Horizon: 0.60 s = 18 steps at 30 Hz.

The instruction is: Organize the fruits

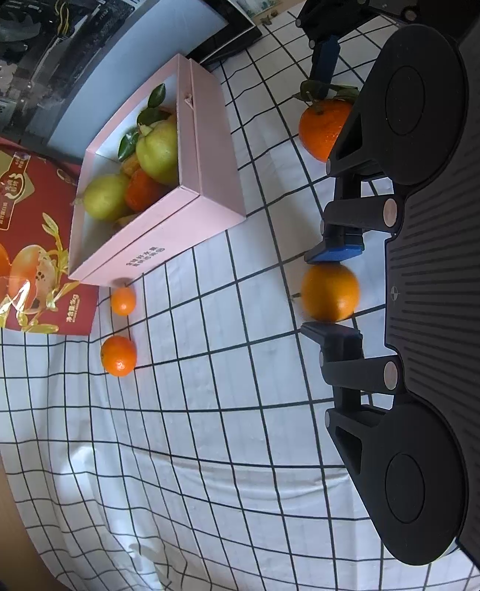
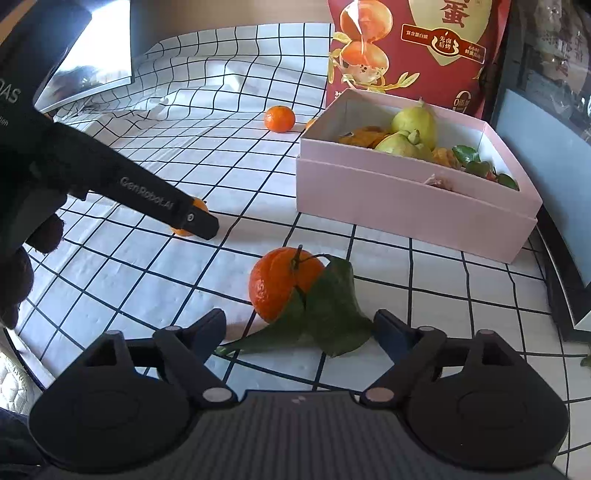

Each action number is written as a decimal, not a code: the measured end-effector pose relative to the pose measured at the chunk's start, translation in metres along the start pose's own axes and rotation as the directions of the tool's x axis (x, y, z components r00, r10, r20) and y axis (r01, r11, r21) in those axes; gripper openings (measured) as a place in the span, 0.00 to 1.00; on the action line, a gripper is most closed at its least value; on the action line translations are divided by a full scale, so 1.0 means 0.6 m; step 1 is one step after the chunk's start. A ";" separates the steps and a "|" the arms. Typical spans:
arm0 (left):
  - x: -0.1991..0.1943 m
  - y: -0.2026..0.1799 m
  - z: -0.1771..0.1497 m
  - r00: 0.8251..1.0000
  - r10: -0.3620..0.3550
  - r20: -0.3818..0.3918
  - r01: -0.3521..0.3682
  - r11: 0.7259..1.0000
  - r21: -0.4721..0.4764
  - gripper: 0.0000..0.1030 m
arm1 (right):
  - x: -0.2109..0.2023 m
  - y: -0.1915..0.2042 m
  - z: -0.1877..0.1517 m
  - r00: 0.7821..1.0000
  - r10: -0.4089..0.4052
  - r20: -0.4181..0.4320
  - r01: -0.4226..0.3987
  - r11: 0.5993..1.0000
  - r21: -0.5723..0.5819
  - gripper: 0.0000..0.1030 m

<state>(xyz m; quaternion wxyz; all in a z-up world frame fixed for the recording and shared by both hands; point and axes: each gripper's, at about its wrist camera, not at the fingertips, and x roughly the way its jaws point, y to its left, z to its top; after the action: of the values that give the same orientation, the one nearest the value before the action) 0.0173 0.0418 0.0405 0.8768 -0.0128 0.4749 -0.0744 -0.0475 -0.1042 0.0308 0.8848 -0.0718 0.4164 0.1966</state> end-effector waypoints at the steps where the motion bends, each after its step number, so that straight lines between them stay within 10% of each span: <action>1: 0.000 -0.001 0.000 1.000 0.005 -0.001 -0.005 1.000 0.002 0.37 | 0.001 0.000 -0.001 1.000 0.000 -0.001 0.000 1.000 0.002 0.91; 10: -0.007 0.011 -0.014 0.999 -0.029 0.044 0.030 0.999 -0.037 0.37 | 0.005 0.001 0.003 0.998 0.001 -0.055 -0.001 1.000 0.002 1.00; 18: -0.010 0.035 -0.006 0.994 -0.104 0.032 0.107 0.985 -0.134 0.37 | -0.007 0.000 0.018 1.000 -0.006 0.010 0.005 1.000 0.016 0.84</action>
<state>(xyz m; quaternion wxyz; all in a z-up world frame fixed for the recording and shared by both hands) 0.0137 0.0637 0.0415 0.8745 -0.0983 0.4667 -0.0882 -0.0425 -0.1022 0.0410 0.8878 -0.0649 0.4135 0.1912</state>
